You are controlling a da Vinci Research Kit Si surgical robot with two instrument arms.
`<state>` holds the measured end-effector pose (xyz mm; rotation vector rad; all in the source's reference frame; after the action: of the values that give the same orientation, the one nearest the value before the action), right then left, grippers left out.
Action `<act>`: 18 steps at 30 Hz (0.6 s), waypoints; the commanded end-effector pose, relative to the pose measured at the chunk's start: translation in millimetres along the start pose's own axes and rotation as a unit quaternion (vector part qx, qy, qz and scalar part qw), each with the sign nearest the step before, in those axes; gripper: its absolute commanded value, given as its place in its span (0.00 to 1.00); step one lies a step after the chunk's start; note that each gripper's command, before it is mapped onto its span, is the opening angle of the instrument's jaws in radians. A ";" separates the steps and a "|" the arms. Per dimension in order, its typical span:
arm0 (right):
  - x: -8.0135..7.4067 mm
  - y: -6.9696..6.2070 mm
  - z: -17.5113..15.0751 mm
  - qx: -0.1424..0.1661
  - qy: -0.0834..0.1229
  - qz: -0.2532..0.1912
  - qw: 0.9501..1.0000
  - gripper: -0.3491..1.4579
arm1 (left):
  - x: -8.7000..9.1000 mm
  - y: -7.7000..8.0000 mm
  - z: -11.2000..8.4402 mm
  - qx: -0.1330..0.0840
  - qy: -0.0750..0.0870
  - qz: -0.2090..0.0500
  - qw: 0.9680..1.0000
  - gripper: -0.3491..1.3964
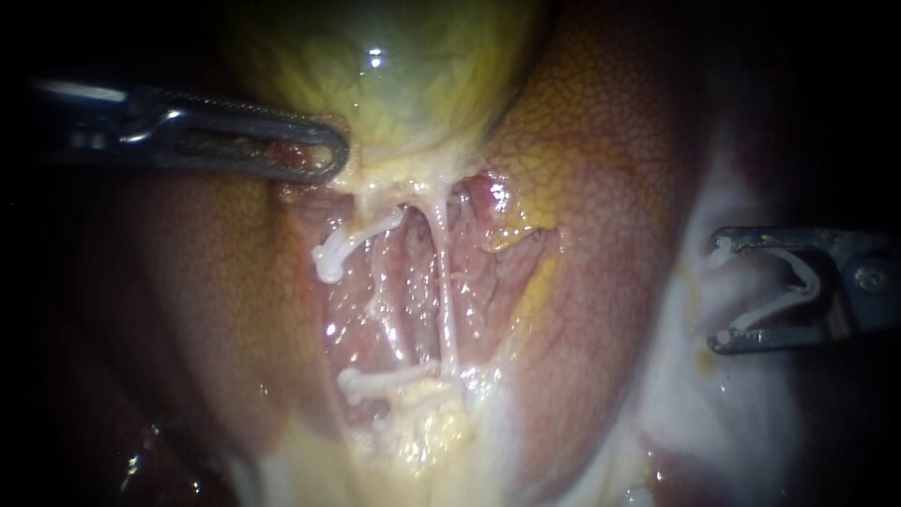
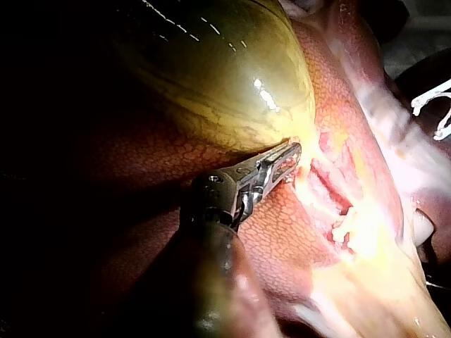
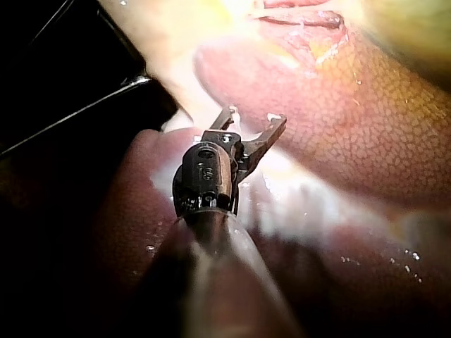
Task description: Clipping first clip right tube
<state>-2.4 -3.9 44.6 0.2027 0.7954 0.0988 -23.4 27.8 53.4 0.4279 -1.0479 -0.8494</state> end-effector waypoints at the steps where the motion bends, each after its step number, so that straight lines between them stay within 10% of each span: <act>1: 0.0 0.0 0.0 0.000 0.000 0.000 1.000 0.47 | 0.0 0.0 0.0 0.000 0.000 0.000 1.000 0.00; 8: 0.0 0.0 0.1 0.000 0.000 0.000 1.000 0.47 | -0.5 0.0 -0.8 0.003 0.001 -0.001 1.000 0.00; 18: 0.1 0.0 0.2 -0.001 0.000 0.001 1.000 0.47 | -4.7 0.7 -6.9 -0.011 -0.006 -0.014 1.000 0.00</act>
<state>-2.2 -3.9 44.7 0.2020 0.7950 0.1008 -17.9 31.5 47.8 0.4189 -1.0435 -0.8935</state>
